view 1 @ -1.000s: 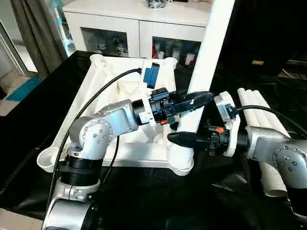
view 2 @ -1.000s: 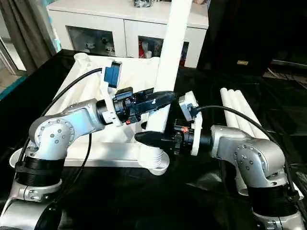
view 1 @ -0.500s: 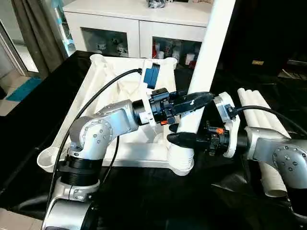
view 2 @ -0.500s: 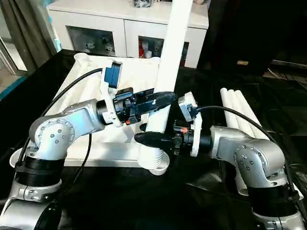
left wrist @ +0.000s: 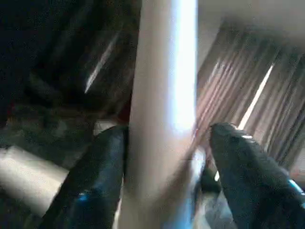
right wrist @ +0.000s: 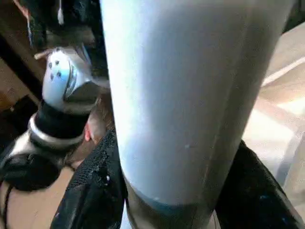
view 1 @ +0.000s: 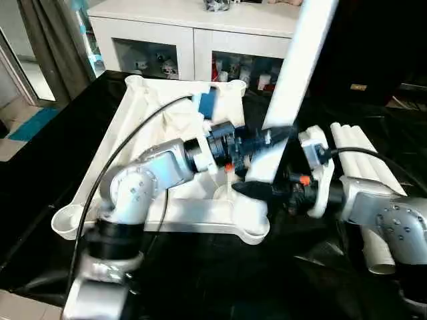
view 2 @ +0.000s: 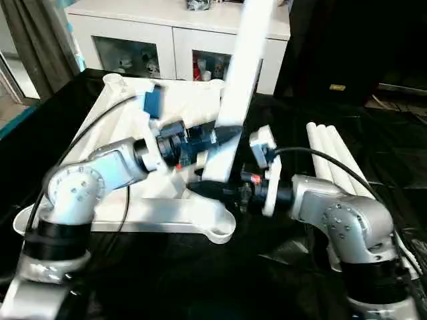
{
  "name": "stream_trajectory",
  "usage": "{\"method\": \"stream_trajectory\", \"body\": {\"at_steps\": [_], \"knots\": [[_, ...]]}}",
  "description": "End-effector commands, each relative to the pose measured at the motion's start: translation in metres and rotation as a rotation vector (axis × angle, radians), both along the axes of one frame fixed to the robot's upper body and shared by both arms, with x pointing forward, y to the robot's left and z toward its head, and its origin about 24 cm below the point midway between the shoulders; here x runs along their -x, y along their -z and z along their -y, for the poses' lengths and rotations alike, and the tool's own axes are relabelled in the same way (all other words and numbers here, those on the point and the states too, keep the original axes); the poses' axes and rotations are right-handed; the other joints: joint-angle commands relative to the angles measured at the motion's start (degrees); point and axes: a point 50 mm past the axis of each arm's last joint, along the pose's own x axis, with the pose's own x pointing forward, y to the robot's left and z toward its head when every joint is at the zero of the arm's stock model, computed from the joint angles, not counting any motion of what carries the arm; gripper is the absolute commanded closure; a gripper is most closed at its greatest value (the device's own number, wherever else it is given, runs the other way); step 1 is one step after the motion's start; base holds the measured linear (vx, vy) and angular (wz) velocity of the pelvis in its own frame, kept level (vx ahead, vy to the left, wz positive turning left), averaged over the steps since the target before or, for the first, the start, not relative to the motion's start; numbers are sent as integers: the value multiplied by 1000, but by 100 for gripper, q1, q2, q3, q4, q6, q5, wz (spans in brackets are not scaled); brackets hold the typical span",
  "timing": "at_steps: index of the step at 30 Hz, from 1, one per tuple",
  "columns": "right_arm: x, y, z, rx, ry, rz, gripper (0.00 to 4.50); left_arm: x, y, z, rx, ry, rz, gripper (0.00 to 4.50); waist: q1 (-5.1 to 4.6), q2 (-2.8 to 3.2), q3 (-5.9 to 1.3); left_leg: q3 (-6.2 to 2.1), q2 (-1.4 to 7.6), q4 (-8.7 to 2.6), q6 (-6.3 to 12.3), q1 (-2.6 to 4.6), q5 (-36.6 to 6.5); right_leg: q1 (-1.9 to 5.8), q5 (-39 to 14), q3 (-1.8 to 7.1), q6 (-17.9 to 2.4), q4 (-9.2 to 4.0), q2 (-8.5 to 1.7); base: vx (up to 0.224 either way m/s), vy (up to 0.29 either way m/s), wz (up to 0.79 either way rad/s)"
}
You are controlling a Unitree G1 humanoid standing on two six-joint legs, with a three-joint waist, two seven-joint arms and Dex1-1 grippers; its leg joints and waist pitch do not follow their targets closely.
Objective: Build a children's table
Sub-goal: Pick table leg, then insert table leg to table base
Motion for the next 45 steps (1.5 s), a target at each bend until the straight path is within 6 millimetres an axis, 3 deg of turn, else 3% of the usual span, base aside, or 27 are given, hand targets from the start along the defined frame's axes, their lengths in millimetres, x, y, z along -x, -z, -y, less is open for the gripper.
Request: {"method": "stream_trajectory", "body": {"at_steps": [1,3,5,7,8,9,10,11,12,13,14,16,18,20,22,23,25,27,32,33,34,35,37,38,39,42,45], "knots": [[-3,3,7,1,55,-14,259,2,-14,-6,107,-7,29,146,50,-115,-424,34,140,-366,436,-96,119,446,-806,157,-1400,-323,-307,0,0,0],[-6,3,6,-16,82,-1,259,-6,-19,-21,229,-84,-5,146,58,-68,-424,31,128,-360,428,-97,104,437,-751,153,-1443,-322,-301,0,0,0],[-9,2,5,-17,121,19,259,-11,-22,-37,289,-149,-11,146,53,-85,-419,31,121,-369,413,-95,32,447,-834,146,-1412,-340,-298,0,0,0],[-12,3,6,-4,151,30,260,-14,-22,-47,272,-194,-10,146,43,-81,-421,22,123,-376,419,-79,66,435,-876,136,-1290,-333,-283,0,0,0],[-17,6,8,39,215,55,260,-16,-18,-59,195,-274,15,146,37,-140,-419,29,130,-382,431,-70,79,415,-966,137,-1191,-350,-281,0,0,0],[-17,6,8,39,215,55,260,-16,-18,-59,195,-274,15,146,40,-104,-416,20,133,-389,410,-67,100,411,-994,138,-1151,-327,-283,0,0,0],[-23,11,11,98,292,61,260,-18,-8,-66,46,-358,43,146,34,-181,-417,33,130,-388,415,-66,119,419,-1018,136,-1124,-337,-280,0,0,0],[-27,16,13,139,345,66,260,-19,-1,-71,-60,-411,64,146,36,-93,-410,1,168,-404,369,-54,215,378,-1057,130,-980,-330,-299,0,0,0],[-29,18,13,161,374,65,260,-19,5,-74,-137,-438,80,146,18,-89,-407,15,161,-402,337,-48,199,377,-1063,134,-963,-326,-292,0,0,0],[-34,21,13,191,430,73,260,-18,18,-80,-303,-474,119,146,27,-193,-410,19,162,-419,334,-50,189,381,-1112,140,-900,-320,-298,0,0,0],[-34,22,13,191,433,72,260,-17,19,-80,-315,-476,122,146,24,-122,-406,17,167,-432,248,-43,146,364,-1201,140,-868,-309,-311,0,0,0],[-44,22,11,205,539,121,260,-9,42,-86,-586,-474,218,146,19,-125,-408,24,182,-448,167,-21,125,340,-982,138,-918,-282,-309,0,0,0],[-47,23,13,220,578,143,260,-6,47,-86,-641,-444,247,146,27,-135,-411,16,187,-446,152,-22,191,344,-780,138,-972,-260,-319,0,0,0],[-52,23,18,220,649,215,260,2,56,-81,-715,-352,302,146,66,-51,-406,40,169,-437,101,21,186,312,-440,150,-1145,-228,-310,0,0,0],[-52,21,19,208,665,255,260,4,59,-80,-730,-326,310,146,70,-88,-400,60,170,-444,75,8,73,327,-406,158,-1189,-224,-307,0,0,0],[-50,21,23,235,689,316,260,6,66,-74,-787,-281,374,146,98,14,-391,50,177,-450,13,13,-59,316,-401,155,-1208,-241,-309,0,0,0],[-48,18,24,203,711,337,260,9,71,-72,-811,-257,400,146,111,-27,-389,59,176,-458,16,9,-177,349,-460,172,-1163,-253,-311,0,0,0],[-47,7,29,152,760,347,260,13,72,-64,-799,-167,431,146,87,103,-395,51,179,-460,-41,26,-234,349,-477,180,-1145,-246,-299,0,0,0],[-32,25,34,182,784,290,260,29,96,-51,-833,15,381,146,36,29,-373,59,152,-475,-75,-25,-484,385,-869,201,-1119,-293,-286,0,0,0],[-32,25,34,182,784,290,260,29,96,-51,-833,15,381,146,20,-41,-376,62,152,-475,-31,-38,-482,401,-936,202,-1076,-315,-283,0,0,0],[-27,30,33,178,752,275,260,31,102,-51,-868,35,387,146,24,-8,-373,51,157,-476,-29,-44,-484,402,-997,206,-1061,-298,-297,0,0,0],[-22,33,31,173,723,265,260,32,108,-52,-901,52,400,146,5,-30,-363,44,176,-492,68,-41,-586,378,-1358,205,-957,-346,-306,0,0,0],[-14,39,22,122,616,224,260,35,116,-56,-944,107,396,146,-40,-171,-360,40,178,-501,122,-67,-618,378,-1658,193,-832,-363,-313,0,0,0],[-14,41,21,118,603,213,260,34,117,-57,-954,109,390,164,-40,-171,-360,40,178,-501,122,-67,-618,378,-1658,193,-832,-363,-313,0,0,0],[-13,44,19,133,592,208,260,33,119,-59,-982,106,394,174,-72,27,-352,6,181,-510,78,-54,-679,337,-1751,189,-852,-350,-322,0,0,0],[-12,42,15,107,553,194,260,30,120,-61,-1001,106,378,207,-113,-8,-334,34,184,-512,13,3,-980,294,-1768,197,-985,-404,-298,0,0,0],[-9,43,16,147,559,227,260,27,125,-63,-1055,121,410,217,-101,-11,-344,32,182,-510,11,-10,-879,310,-1648,201,-975,-389,-292,0,0,0]]}}
